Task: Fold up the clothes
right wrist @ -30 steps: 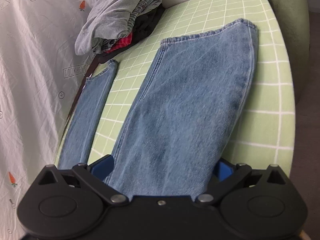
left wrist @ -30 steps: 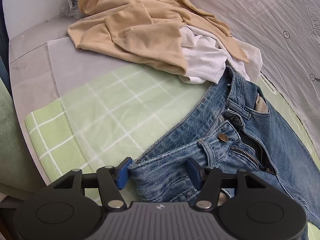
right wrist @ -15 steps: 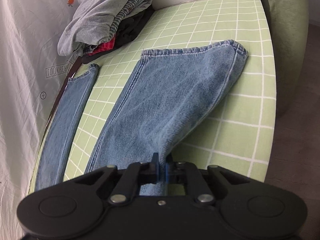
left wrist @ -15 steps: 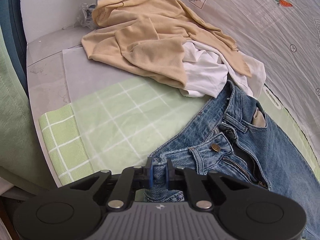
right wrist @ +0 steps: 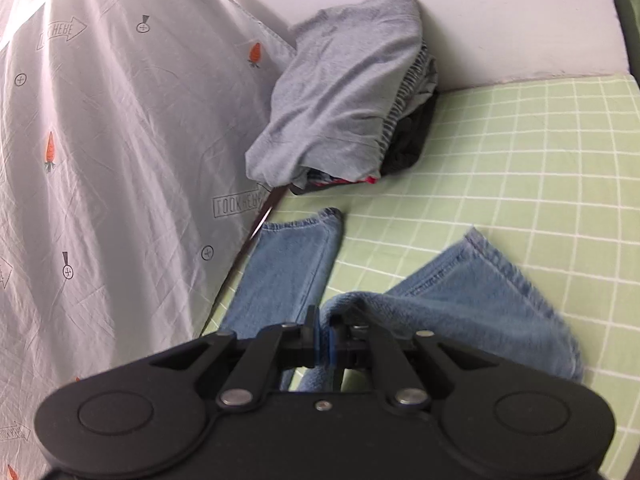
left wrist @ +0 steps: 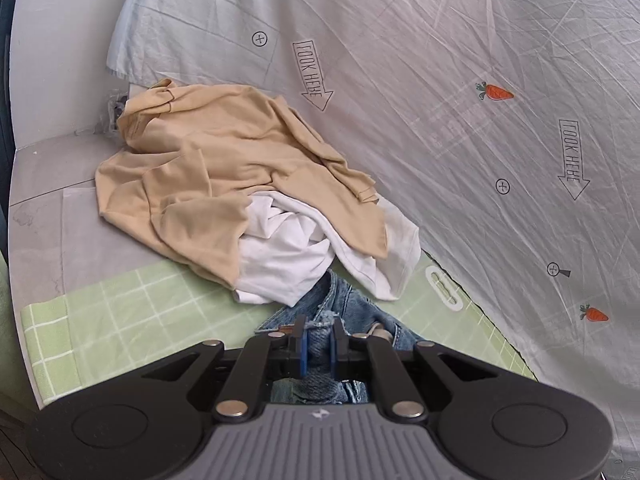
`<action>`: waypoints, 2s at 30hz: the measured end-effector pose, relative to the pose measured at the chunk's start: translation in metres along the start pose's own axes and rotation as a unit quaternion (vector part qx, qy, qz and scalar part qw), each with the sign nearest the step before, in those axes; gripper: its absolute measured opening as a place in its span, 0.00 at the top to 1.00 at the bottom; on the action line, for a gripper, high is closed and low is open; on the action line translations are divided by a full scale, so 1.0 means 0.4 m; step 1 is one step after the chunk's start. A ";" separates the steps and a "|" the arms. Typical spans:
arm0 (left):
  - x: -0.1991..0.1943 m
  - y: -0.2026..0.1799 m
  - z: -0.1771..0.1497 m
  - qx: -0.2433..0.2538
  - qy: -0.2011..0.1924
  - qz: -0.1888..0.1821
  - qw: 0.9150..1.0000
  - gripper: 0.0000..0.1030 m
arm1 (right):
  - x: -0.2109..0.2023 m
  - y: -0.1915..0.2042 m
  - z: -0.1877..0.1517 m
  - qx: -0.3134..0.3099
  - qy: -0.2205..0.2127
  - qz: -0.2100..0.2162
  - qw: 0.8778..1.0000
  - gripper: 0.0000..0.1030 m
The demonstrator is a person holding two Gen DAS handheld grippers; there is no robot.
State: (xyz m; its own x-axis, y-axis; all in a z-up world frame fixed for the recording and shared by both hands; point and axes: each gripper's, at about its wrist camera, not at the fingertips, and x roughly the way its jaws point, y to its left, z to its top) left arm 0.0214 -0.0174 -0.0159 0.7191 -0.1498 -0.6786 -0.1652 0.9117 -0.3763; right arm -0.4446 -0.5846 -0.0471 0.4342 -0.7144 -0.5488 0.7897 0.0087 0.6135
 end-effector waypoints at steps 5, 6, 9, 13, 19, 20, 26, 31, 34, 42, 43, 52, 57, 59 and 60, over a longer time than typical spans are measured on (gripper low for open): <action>0.070 0.019 0.010 -0.085 0.019 0.012 0.996 0.90 | 0.123 0.053 0.011 -0.008 0.019 -0.011 1.000 0.96; 0.078 0.015 0.016 -0.089 0.019 0.014 0.996 0.90 | 0.140 0.071 0.016 -0.017 0.020 -0.011 1.000 0.96; 0.101 -0.014 0.029 -0.078 0.015 0.022 0.997 0.90 | 0.203 0.140 0.035 -0.062 0.020 0.001 0.998 0.96; 0.164 -0.049 0.032 -0.068 0.019 0.032 0.997 0.90 | 0.306 0.205 0.042 -0.095 0.031 0.007 0.995 0.96; 0.246 -0.083 0.047 -0.061 0.034 0.041 0.997 0.90 | 0.438 0.258 0.035 -0.070 0.064 -0.007 0.996 0.96; 0.249 -0.093 0.054 -0.054 0.031 0.037 0.997 0.90 | 0.445 0.278 0.039 -0.077 0.061 -0.002 0.995 0.96; 0.324 -0.114 0.069 -0.054 0.029 0.042 0.997 0.90 | 0.552 0.359 0.016 -0.134 0.068 -0.018 0.989 0.96; 0.383 -0.133 0.079 -0.055 0.036 0.040 0.997 0.90 | 0.658 0.421 -0.014 -0.183 0.110 -0.054 0.975 0.96; 0.420 -0.149 0.092 -0.038 0.038 0.044 0.998 0.89 | 0.733 0.468 -0.025 -0.225 0.143 -0.062 0.962 0.94; 0.431 -0.217 0.090 0.031 0.028 0.058 0.997 0.54 | 0.797 0.536 -0.074 -0.298 0.175 -0.033 0.938 0.42; 0.416 -0.233 0.080 0.050 0.024 0.056 0.997 0.46 | 0.784 0.532 -0.081 -0.298 0.171 -0.027 0.939 0.39; 0.281 -0.401 -0.091 0.234 0.010 0.045 0.971 0.25 | 0.680 0.504 -0.104 -0.375 0.155 -0.008 0.914 0.29; 0.285 -0.427 -0.151 0.252 0.049 0.045 0.966 0.19 | 0.647 0.470 -0.101 -0.366 0.158 -0.004 0.917 0.27; 0.291 -0.435 -0.179 0.261 0.065 0.043 0.962 0.19 | 0.639 0.451 -0.106 -0.365 0.159 -0.005 0.917 0.27; 0.293 -0.440 -0.194 0.269 0.070 0.042 0.960 0.19 | 0.636 0.442 -0.109 -0.366 0.160 -0.007 0.917 0.27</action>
State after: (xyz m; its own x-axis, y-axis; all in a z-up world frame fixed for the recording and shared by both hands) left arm 0.0823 -0.2251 -0.0779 0.6146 -0.0823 -0.7845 0.1804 0.9829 0.0382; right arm -0.1754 -0.7343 -0.1029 0.4337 -0.4780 -0.7638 0.8247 0.5521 0.1228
